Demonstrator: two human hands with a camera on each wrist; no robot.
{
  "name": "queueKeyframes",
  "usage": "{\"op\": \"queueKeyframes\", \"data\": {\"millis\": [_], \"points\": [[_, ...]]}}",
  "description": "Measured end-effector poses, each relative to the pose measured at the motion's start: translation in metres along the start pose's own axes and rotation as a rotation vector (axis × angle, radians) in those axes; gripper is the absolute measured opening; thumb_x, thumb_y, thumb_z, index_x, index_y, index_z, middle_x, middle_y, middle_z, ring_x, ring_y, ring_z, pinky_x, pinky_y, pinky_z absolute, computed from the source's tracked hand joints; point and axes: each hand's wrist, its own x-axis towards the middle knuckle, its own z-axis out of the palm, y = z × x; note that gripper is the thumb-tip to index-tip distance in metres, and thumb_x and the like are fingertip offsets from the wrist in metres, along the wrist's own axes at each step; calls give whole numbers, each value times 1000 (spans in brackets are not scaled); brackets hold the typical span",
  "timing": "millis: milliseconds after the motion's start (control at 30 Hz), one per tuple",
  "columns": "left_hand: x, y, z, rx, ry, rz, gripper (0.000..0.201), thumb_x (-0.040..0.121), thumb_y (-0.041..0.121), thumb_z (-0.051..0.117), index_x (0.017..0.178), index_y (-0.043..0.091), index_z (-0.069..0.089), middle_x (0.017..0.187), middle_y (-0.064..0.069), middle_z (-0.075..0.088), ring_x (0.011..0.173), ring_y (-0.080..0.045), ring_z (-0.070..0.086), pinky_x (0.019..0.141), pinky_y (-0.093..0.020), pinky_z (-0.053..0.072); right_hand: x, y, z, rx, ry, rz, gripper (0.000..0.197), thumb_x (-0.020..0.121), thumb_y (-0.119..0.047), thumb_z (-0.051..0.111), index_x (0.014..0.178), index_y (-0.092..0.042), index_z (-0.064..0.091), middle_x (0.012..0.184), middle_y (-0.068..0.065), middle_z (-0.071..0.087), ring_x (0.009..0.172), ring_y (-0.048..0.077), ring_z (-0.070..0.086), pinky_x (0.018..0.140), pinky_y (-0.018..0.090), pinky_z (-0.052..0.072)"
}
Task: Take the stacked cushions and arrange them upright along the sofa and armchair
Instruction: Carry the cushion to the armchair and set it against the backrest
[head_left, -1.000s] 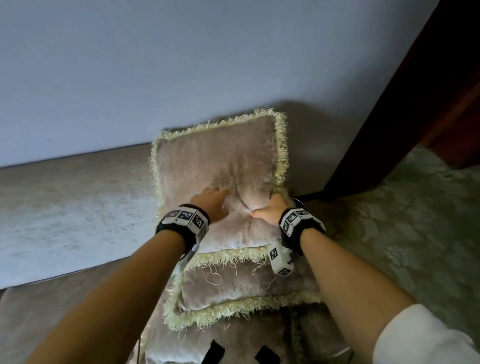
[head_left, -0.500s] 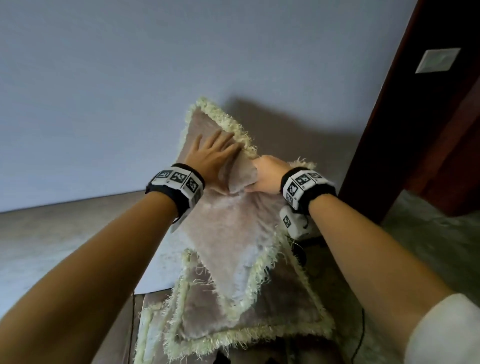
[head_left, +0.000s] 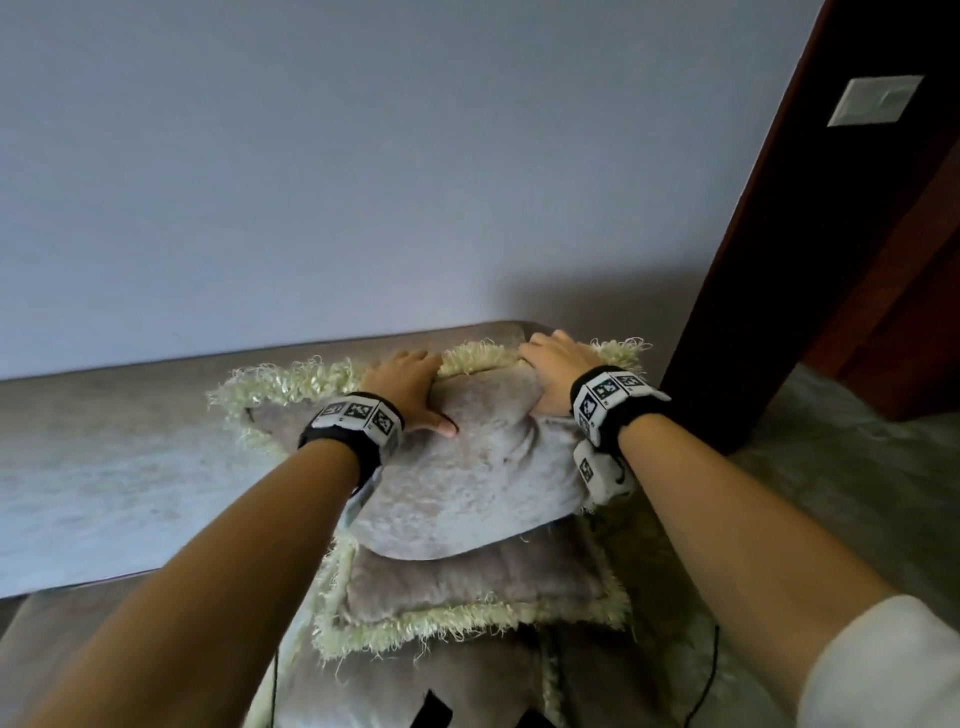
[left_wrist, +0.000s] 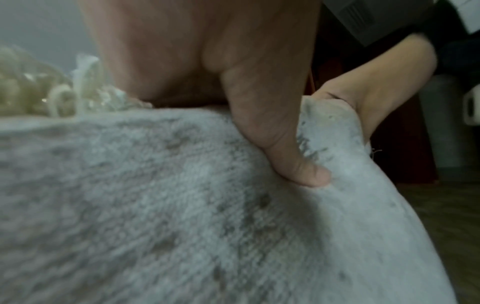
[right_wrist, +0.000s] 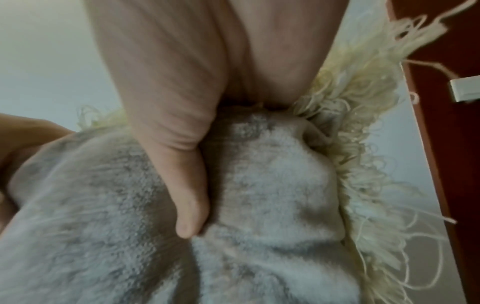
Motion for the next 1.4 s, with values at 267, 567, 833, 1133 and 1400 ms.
{"op": "queueKeyframes", "data": {"millis": [267,567,833,1133,1400], "points": [[-32,13,8,65,20,-128,48,69,62,71,82,22,48,84,6,54,90,-22,61,87,-39,39,-7,-16,-1,-74,77,-43,45,74,-34,75,115,-27,58,114,-4,65,109,25,54,95,41,37],[-126,-30,-15,-24,108,-415,54,74,68,63,77,17,46,90,-12,66,81,-32,64,67,-38,50,2,-116,-57,-75,248,-347,51,78,-6,64,125,-24,58,123,-1,63,117,27,52,101,42,33],[-257,-104,-43,66,176,-620,51,77,68,58,77,18,48,92,-12,68,84,-33,65,72,-37,47,-11,-278,-97,165,269,-501,39,80,-3,60,115,-18,66,108,9,70,106,34,59,95,40,48],[-445,-221,-37,73,36,-886,54,74,64,66,96,15,62,102,-9,68,96,-30,64,83,-36,44,-42,-492,-61,244,82,-681,45,81,-3,54,123,-17,64,113,11,69,101,32,64,85,37,54],[-608,-297,-7,-49,72,-1142,41,74,56,71,96,23,64,104,-4,67,98,-30,62,73,-34,43,-79,-676,-30,258,-113,-863,46,79,-4,54,123,-16,62,114,10,67,99,31,63,74,30,48]]}}
